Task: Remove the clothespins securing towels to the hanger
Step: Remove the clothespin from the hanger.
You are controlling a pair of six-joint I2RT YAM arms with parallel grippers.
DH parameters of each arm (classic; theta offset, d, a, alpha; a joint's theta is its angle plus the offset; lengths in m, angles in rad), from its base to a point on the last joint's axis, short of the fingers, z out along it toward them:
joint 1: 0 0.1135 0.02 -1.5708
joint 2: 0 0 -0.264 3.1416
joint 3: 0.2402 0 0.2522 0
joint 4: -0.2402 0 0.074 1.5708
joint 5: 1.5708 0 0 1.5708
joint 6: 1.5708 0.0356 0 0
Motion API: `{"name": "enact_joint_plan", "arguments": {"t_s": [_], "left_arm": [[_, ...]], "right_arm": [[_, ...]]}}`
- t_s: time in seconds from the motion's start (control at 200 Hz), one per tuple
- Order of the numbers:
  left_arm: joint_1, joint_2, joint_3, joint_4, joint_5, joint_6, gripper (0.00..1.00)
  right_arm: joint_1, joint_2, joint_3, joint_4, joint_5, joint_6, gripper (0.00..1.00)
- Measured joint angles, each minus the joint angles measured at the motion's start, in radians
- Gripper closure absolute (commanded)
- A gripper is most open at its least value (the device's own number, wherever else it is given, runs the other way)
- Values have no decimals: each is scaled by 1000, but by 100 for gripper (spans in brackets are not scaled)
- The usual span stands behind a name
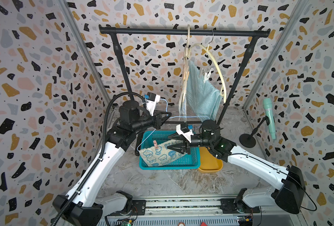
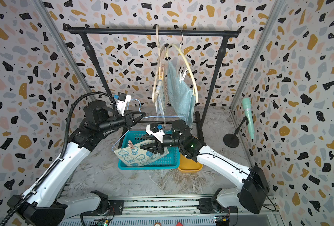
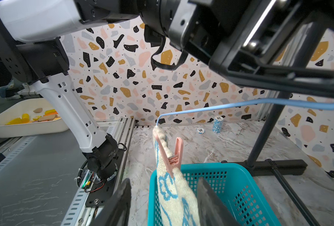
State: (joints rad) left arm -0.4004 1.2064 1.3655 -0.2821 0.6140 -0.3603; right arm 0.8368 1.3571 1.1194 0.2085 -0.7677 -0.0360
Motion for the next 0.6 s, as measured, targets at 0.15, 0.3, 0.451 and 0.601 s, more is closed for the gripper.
{"name": "enact_joint_plan", "arguments": {"t_s": [0.15,0.3,0.451,0.601], "left_arm": [[0,0,-2,0,11,-3,100],[0,0,-5,1,19,-8,100],[-2,0,-8,2,29,-14,100],[-5,0,-11,6,33,-18,100]], "right_arm": [[6,60,55,-14,-39,-16,45],[20,110,106,-30,-63,-32,45],[42,157,155,-55,-80,-52,45],[60,193,190,-87,-89,-70,45]]}}
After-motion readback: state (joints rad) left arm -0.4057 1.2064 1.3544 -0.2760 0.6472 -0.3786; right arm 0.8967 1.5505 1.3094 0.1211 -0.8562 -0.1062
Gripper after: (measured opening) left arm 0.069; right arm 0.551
